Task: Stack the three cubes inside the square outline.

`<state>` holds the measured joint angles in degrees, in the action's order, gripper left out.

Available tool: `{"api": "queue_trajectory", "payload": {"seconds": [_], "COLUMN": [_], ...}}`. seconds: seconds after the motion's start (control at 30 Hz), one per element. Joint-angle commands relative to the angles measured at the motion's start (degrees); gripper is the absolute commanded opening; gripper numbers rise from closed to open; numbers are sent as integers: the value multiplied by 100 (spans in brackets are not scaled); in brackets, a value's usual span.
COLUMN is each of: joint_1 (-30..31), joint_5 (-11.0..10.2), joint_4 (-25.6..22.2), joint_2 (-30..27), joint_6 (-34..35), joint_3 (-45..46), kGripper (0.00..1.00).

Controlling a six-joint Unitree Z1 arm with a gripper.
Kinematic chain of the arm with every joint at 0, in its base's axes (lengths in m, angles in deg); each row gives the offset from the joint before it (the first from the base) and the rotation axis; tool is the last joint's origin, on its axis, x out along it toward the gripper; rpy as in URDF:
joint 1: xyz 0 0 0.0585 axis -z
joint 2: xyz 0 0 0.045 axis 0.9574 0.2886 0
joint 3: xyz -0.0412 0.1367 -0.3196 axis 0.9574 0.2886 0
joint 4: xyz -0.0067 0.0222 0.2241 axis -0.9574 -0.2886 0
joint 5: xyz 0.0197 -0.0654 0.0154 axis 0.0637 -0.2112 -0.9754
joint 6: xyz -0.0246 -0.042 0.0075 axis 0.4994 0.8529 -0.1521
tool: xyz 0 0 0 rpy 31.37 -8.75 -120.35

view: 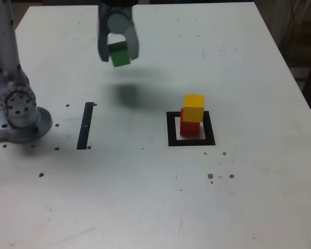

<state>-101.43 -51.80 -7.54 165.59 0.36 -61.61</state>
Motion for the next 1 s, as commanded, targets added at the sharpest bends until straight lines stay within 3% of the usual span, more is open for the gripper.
{"api": "queue_trajectory", "payload": {"seconds": [0.0, 0.23, 0.43, 0.7, 0.97], "joint_1": [287, 1537, 2231, 2722, 3097], "joint_5": [-39, -31, 3, 190, 245], "joint_4": [-424, -936, -1237, -1543, -1579], "joint_2": [-3, 220, 672, 1294, 1387], "joint_6": [151, 720, 1082, 1294, 1568], "joint_3": [-365, -1471, -2226, -3087, -3157], "kGripper": [13, 13, 13, 13, 13]}}
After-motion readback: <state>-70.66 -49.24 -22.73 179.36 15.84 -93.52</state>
